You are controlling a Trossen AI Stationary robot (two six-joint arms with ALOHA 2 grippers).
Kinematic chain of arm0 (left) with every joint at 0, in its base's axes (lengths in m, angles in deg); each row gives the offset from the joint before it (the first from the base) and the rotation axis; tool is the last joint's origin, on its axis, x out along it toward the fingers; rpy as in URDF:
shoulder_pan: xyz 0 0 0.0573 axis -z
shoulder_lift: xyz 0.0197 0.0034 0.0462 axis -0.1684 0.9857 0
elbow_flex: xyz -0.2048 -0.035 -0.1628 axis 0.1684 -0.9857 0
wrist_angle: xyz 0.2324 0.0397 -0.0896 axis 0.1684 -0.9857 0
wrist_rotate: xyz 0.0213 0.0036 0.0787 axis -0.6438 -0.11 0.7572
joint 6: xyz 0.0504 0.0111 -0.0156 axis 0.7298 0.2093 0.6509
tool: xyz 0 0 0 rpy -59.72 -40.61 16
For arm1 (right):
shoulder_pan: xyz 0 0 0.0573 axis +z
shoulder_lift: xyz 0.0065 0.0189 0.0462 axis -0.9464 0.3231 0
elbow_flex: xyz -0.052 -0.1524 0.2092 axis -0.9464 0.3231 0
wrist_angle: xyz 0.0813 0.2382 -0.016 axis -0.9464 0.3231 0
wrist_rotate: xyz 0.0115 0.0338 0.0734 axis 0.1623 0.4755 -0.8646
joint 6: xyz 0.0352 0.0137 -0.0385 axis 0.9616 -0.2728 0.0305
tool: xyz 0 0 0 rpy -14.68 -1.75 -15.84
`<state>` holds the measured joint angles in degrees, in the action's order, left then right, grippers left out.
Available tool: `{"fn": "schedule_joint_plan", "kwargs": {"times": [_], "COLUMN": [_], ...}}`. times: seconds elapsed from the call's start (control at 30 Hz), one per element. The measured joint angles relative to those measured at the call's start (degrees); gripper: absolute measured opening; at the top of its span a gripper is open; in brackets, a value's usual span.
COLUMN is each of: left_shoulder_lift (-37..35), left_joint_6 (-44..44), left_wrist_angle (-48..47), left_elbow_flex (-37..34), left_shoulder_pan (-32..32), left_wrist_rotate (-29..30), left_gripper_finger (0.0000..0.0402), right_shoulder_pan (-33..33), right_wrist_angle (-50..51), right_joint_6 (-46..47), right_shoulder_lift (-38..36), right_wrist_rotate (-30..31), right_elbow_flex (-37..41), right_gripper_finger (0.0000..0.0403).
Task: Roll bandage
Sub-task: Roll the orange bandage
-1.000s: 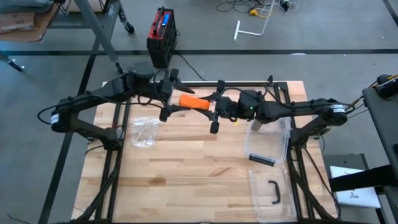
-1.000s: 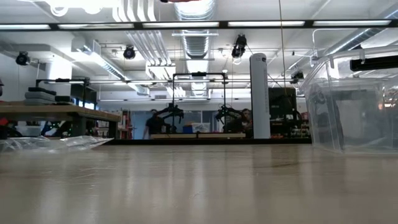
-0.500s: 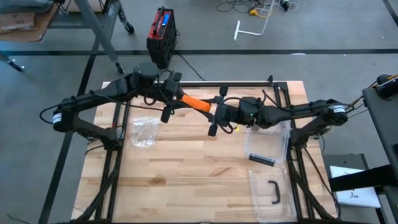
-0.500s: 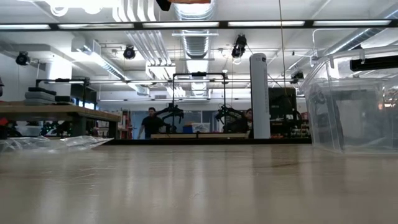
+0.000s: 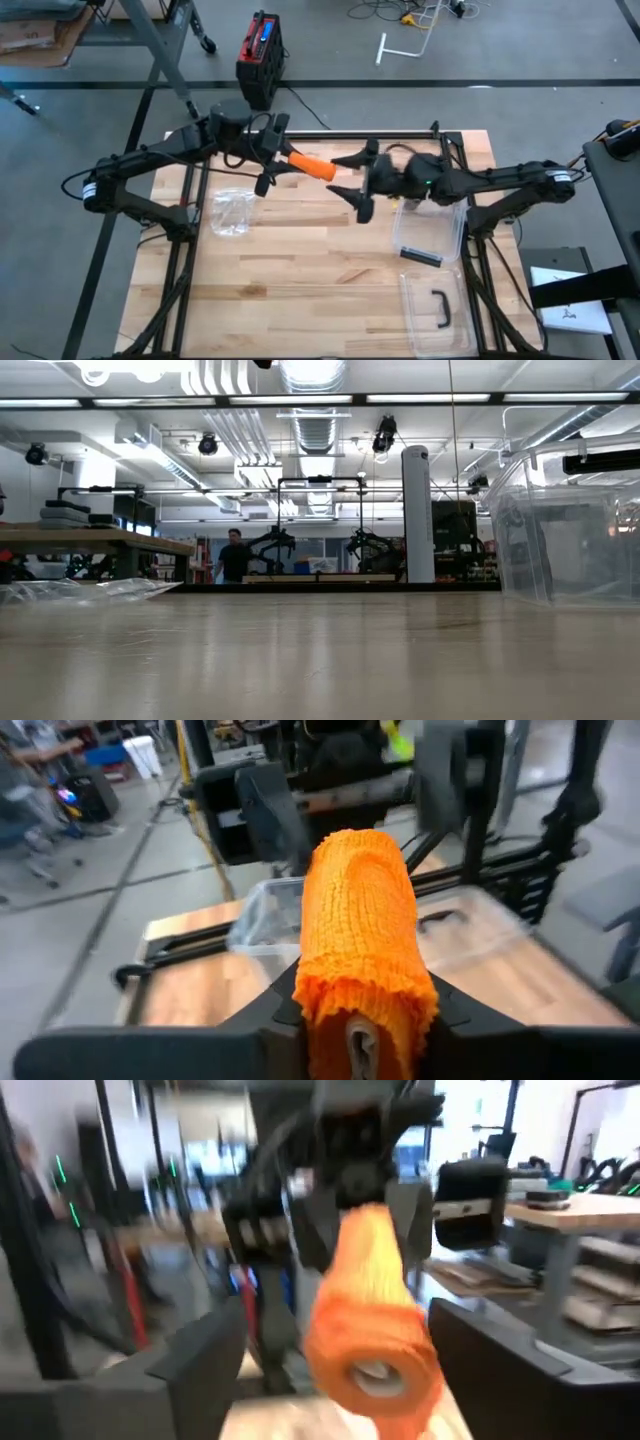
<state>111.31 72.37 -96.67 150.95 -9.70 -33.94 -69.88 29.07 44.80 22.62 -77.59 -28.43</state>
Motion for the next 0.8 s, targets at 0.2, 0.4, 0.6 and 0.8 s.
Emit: {"fn": "schedule_joint_plan", "kwargs": {"times": [0.2,0.4,0.6,0.8], "left_shoulder_lift": [0.0,0.6,1.4,1.3], "left_joint_6": [9.5,14.4,14.1,15.7], "left_wrist_angle": [-0.2,1.1,0.6,2.0], "left_elbow_flex": [0.0,0.0,0.0,0.0], "left_shoulder_pan": [0.1,0.2,0.3,1.1], "left_wrist_rotate": [4.1,7.1,10.6,10.8], "left_gripper_finger": [0.0062,0.0074,0.007,0.0074], "right_shoulder_pan": [-5.1,-9.3,-10.0,-9.9], "right_wrist_angle": [-15.0,-16.8,-4.9,-0.1], "right_joint_6": [19.1,27.3,21.6,20.0], "right_shoulder_lift": [-2.2,1.9,3.1,3.2], "right_wrist_rotate": [0.1,-8.8,-12.9,-11.6], "right_elbow_flex": [8.4,8.1,0.9,-1.9], "right_gripper_finger": [0.0335,0.0329,0.0333,0.0325]}}
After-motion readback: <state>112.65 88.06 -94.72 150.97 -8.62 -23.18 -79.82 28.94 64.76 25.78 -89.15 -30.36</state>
